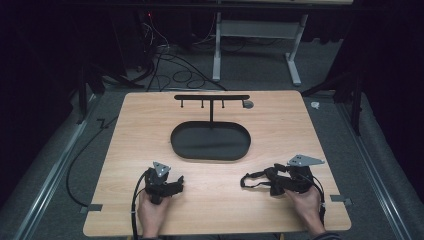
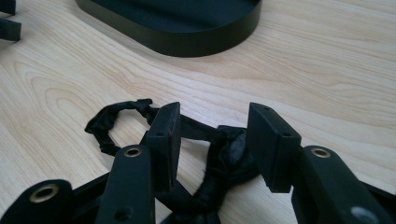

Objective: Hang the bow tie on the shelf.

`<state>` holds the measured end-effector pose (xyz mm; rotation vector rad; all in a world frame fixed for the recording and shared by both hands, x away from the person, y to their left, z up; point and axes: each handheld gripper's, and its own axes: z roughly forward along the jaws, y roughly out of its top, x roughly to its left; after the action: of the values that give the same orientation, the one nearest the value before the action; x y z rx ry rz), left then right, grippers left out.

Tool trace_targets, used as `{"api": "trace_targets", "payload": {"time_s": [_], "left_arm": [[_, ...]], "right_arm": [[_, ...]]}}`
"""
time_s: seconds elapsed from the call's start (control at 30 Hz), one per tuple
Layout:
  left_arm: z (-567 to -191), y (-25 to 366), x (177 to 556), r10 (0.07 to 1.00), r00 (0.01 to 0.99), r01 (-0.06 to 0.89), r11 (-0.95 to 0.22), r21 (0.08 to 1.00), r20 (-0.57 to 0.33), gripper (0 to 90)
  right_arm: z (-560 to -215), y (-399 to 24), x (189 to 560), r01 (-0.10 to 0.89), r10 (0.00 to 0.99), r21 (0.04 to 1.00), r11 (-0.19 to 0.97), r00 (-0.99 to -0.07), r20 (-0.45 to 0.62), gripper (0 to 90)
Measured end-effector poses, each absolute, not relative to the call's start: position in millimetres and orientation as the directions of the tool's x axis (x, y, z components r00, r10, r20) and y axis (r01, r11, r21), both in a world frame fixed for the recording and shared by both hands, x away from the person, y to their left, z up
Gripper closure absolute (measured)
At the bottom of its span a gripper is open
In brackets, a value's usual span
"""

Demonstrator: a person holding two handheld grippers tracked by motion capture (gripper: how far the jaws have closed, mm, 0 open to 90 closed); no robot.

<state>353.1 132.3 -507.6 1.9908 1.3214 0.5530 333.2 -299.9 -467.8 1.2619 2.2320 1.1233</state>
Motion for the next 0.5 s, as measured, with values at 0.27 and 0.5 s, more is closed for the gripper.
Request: {"api": "trace_targets", "payload": {"time_s": [0.27,0.5], "left_arm": [[-508,132,353,0.918,0.395,0.631,-0.257,0.732,-0.018,18.1],[-508,132,353,0.918,0.396,0.631,-0.257,0.732,-0.018,18.1]], "right_arm": [[-468,-280,338,0.553,0.797,0.762,0.337,-0.598,0.081,56.9],[-472,-259,344,0.544,0.765,0.747,0.382,-0.64,0.075,56.9]]}}
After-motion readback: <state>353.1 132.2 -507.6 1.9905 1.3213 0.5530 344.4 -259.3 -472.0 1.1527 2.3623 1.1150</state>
